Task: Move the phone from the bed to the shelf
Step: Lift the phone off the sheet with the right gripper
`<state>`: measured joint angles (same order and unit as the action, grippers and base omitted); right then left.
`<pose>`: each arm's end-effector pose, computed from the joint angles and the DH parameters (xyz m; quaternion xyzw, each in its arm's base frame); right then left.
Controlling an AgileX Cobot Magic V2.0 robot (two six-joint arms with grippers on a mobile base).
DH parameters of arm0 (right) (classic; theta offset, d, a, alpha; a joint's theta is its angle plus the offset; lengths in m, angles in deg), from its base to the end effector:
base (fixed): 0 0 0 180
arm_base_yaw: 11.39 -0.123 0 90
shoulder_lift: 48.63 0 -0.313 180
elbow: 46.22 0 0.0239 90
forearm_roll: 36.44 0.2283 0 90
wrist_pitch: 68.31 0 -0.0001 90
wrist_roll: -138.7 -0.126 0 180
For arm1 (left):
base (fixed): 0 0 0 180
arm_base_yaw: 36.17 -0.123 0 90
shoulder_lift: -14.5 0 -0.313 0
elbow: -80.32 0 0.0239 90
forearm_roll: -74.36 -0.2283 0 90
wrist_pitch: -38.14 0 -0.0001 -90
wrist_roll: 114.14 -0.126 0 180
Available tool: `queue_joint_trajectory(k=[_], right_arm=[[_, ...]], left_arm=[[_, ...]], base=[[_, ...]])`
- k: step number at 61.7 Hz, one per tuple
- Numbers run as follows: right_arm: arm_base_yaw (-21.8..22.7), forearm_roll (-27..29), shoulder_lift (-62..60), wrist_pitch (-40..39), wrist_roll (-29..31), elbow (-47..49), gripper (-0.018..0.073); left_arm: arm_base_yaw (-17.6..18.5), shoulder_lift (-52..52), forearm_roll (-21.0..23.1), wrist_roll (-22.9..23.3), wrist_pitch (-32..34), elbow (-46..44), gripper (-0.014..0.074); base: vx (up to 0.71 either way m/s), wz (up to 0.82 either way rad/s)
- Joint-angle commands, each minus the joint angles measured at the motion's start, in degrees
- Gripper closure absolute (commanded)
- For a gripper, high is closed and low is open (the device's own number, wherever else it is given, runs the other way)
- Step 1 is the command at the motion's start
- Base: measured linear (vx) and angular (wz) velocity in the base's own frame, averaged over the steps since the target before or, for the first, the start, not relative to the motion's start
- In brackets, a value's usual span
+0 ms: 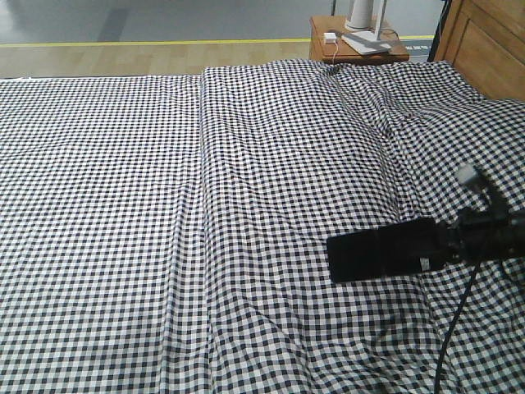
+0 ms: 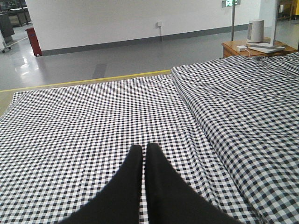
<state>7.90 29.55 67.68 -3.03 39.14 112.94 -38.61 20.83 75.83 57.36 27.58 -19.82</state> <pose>0.3301 -0.0047 0.1822 -0.1433 0.8709 0.4089 0.2320 0.0402 0.0011 0.1816 0.0317 0.7468 0.0532 0.6621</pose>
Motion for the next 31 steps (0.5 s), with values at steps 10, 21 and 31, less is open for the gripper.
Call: queue_joint_trajectory(k=[10, 21, 31], right_arm=[[-2.57, 5.2, -14.38, 8.46, 0.8, -0.98, 0.0561], [-10.49, 5.34, -18.48, 8.46, 1.17, -0.98, 0.0561], [-17.08, 5.52, -19.54, 8.46, 0.76, -0.98, 0.0561]], left_arm=[[0.2, -0.77, 0.52, 0.33, 4.15, -1.22, 0.0595], [0.2, -0.77, 0.52, 0.33, 4.15, -1.22, 0.0595], [0.2, -0.77, 0.52, 0.33, 4.15, -1.22, 0.0595]], base=[[0.0, 0.0], [0.0, 0.0], [0.0, 0.0]])
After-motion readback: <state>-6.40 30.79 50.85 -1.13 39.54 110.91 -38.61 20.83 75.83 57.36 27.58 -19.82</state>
